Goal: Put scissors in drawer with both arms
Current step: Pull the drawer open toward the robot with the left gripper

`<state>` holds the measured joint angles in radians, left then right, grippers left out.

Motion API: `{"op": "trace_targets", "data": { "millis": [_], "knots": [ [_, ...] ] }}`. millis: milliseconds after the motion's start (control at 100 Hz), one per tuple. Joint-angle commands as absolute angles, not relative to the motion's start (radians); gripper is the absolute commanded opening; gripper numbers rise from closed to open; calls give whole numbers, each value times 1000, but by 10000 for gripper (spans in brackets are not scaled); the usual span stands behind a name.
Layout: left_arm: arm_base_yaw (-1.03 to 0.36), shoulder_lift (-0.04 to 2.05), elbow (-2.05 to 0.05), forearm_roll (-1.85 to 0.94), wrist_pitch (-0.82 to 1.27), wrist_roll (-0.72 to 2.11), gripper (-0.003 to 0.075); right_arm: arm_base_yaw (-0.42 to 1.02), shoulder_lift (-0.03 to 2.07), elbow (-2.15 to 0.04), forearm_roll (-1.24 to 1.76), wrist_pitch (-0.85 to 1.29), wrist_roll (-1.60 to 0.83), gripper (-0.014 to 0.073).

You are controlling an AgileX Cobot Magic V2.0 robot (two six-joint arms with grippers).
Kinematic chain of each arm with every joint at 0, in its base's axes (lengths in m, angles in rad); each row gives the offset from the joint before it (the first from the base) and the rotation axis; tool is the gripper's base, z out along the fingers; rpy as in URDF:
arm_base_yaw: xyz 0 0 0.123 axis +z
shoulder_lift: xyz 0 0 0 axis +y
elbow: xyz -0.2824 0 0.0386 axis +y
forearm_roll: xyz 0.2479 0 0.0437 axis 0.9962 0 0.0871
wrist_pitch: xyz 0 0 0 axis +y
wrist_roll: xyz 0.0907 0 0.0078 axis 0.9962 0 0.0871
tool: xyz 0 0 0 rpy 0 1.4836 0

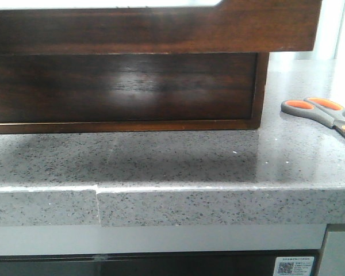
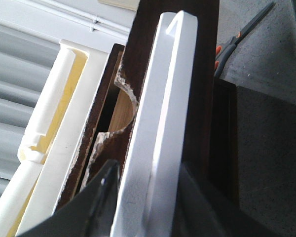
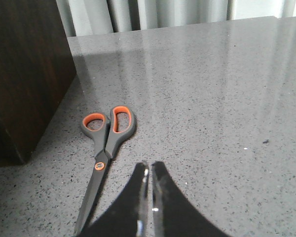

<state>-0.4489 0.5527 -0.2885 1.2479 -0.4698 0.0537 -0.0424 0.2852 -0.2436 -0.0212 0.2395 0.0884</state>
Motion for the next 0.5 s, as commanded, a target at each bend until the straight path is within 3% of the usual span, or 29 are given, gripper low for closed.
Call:
{"op": "trace_targets", "data": {
  "millis": [0, 220, 490],
  "knots": [
    [-451, 551, -321, 1184, -534, 37, 279, -50, 300, -274, -30, 167, 87, -41],
    [-451, 551, -320, 1211, -587, 28, 279, -50, 300, -274, -30, 168, 87, -41],
    [-451, 551, -320, 1294, -512, 6, 279, -50, 300, -274, -30, 168, 87, -41]
  ]
}}
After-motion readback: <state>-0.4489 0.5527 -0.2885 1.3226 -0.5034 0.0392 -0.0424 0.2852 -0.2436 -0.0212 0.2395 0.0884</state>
